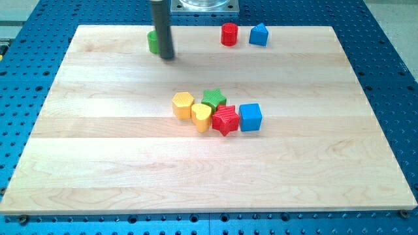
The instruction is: Push the green circle to the right of the red circle
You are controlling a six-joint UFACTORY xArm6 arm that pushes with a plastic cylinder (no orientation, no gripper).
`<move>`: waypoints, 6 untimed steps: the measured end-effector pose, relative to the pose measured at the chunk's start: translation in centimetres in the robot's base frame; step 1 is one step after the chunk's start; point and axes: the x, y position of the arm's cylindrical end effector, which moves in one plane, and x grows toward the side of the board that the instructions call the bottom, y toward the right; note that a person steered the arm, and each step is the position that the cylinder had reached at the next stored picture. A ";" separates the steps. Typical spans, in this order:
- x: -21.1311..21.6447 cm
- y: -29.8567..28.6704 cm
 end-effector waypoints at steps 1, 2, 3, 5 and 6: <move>1.7 -4.2; 3.3 -12.2; 0.2 -10.0; -4.8 -0.8; -0.8 -4.4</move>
